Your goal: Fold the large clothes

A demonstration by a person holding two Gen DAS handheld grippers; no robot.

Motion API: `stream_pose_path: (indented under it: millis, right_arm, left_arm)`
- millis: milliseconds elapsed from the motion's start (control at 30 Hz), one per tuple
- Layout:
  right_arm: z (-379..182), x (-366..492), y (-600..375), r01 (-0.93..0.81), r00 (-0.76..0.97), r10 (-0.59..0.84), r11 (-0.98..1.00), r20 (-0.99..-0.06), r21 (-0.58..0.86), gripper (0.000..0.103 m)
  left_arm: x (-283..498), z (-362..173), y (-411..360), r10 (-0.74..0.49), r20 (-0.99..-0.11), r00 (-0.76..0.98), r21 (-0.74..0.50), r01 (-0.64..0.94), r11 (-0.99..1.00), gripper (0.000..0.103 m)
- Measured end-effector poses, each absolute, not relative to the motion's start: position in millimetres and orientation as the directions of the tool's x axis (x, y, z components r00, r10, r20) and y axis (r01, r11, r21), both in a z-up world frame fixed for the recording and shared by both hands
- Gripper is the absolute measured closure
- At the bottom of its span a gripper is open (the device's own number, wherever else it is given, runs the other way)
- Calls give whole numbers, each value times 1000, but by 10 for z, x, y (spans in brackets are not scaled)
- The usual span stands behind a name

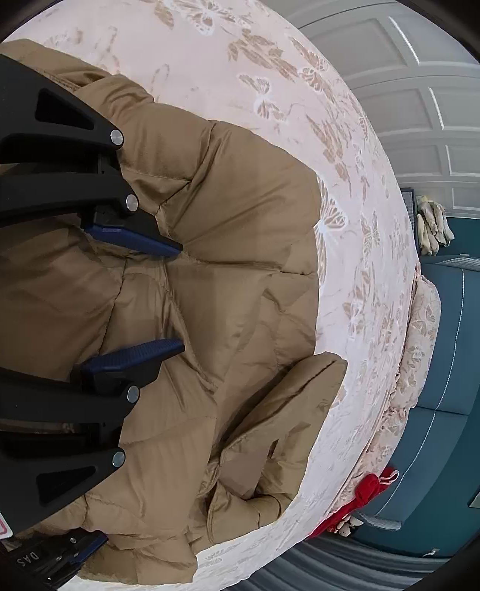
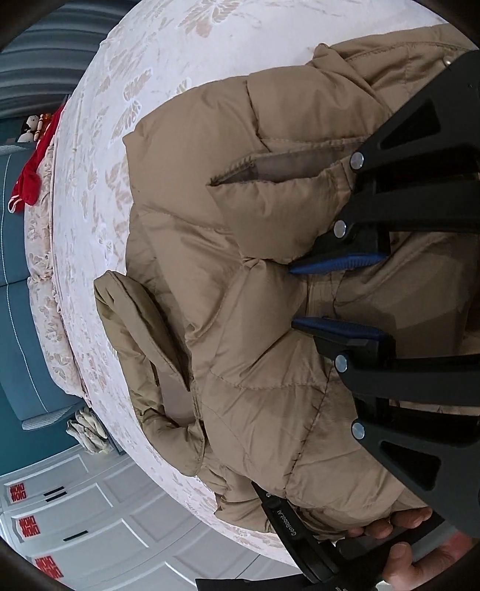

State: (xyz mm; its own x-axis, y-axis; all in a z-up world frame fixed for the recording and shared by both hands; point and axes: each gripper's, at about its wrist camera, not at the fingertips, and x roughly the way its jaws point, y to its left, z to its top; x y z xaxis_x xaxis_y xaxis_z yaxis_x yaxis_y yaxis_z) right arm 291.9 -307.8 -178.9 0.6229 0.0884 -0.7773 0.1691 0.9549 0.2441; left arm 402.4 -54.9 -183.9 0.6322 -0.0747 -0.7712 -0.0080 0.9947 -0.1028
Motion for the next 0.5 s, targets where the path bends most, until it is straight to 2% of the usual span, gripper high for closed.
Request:
stream_pose_path:
  millis: [233,400,433,467,500]
  right_arm:
    - [-1806,2909,-3048,161,631,75,961,-772,225,80]
    - [-1705,2898,-3077,156,616,88,960,-783,231,78]
    - [-1657,2894,-3075,157,609,81,963,-789,219,70]
    - [-1553,2861,-3073,151,613,73,967,-786,208,58]
    - [-1449,2818,-3074,144,632,70,968,-772,206,51]
  left_arm:
    - [4015,-1871,-578,-59,-765,641,-82,-6,997,55]
    - [4004,-1733,-531,-93,-784,613,-104,17,994,52]
    - [3990,-1655,-504,-107,-791,603,-115,25,993,51]
    - [3956,-1501,-437,-144,-782,607,-155,34,987,46]
    - [3921,-1357,-374,-182,-756,629,-199,43,979,37]
